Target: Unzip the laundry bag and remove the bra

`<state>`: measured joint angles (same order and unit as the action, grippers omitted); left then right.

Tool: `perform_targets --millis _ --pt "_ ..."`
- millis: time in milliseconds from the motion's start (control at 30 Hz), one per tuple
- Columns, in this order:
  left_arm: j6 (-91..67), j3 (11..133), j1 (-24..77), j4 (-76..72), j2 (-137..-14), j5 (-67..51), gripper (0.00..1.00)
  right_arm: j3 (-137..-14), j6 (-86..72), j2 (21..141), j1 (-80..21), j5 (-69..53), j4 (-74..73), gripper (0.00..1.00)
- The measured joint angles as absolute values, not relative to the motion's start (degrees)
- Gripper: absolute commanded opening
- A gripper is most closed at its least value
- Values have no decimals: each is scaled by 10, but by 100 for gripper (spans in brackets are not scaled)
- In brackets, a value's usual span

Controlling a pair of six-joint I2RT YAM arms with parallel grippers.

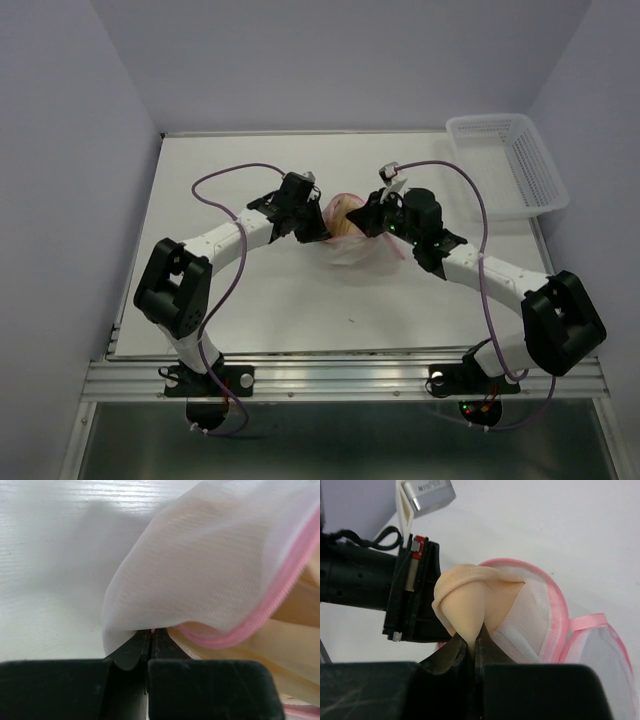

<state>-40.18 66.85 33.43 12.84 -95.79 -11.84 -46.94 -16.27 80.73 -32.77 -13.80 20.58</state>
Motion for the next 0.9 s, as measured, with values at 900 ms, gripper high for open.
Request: perform_targets --millis 900 --pt "-410 637 340 42 -956 -150 0 -290 -425 670 -236 20 468 15"
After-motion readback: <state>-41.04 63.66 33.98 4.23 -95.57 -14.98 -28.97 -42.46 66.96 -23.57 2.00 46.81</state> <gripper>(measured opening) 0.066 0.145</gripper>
